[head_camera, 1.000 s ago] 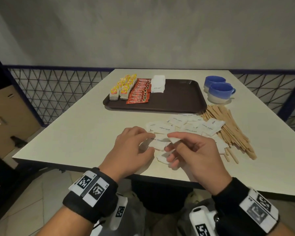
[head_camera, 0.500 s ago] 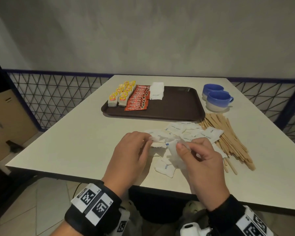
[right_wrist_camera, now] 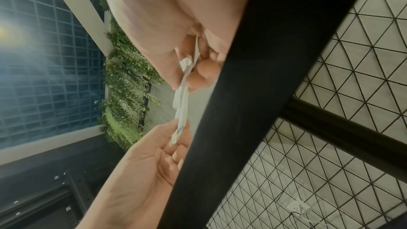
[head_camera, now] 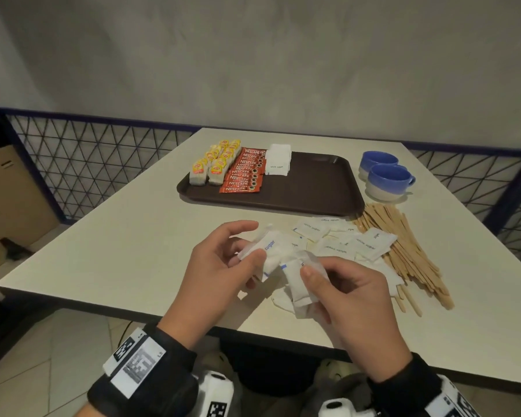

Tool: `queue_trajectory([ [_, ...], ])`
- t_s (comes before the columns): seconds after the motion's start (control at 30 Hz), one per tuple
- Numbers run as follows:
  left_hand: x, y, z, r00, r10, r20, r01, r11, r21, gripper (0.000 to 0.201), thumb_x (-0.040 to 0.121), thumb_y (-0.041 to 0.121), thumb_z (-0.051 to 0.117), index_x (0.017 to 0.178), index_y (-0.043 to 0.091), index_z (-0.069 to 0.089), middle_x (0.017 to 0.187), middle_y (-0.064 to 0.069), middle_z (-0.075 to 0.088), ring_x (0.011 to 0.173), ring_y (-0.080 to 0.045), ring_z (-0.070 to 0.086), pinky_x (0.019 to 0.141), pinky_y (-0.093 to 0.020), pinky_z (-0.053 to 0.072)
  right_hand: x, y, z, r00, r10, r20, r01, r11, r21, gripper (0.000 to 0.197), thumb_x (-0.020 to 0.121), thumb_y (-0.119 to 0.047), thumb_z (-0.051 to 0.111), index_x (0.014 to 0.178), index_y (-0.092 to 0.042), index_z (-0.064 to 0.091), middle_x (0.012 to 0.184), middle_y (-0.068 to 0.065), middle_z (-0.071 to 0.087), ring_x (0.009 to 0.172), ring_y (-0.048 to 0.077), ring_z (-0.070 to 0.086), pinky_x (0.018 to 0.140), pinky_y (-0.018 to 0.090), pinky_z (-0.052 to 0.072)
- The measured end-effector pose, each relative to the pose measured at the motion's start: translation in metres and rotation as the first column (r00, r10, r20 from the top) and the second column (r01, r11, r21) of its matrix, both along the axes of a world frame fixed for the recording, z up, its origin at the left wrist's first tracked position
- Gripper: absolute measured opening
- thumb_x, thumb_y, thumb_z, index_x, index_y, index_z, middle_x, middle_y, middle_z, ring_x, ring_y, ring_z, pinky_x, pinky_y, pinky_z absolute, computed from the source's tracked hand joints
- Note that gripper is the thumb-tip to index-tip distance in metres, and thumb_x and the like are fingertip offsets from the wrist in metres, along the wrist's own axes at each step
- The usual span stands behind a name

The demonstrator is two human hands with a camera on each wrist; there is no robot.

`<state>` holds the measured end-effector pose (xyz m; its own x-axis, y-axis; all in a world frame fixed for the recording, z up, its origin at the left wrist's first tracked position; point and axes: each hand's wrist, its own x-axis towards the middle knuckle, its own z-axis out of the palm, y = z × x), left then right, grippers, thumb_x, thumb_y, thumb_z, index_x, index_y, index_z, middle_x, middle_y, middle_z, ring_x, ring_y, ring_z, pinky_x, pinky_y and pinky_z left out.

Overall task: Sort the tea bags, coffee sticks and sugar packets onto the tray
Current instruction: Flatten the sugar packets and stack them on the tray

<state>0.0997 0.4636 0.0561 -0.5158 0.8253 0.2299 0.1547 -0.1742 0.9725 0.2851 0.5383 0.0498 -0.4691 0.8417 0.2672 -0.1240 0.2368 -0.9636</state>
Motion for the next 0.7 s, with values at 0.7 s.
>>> queue_trajectory([
  [0.7, -0.0072, -0.0039, 0.0049, 0.964, -0.263, 0.037, 0.266, 0.96, -0.091, 0.014, 0.082, 0.018, 0.08, 0.095, 0.023, 0.085, 0.096, -0.005, 0.081, 0.09, -0.019, 0.077, 0.073, -0.027, 0.059, -0.003, 0.0045, -0.0014, 0.998, 0.057, 0.032, -0.056, 0.997, -0.051, 0.029, 0.077, -0.004, 0.084, 0.092, -0.028, 0.08, 0.084, 0.009, 0.069, 0.067, 0.019, 0.069, 0.055, 0.027, 0.056],
])
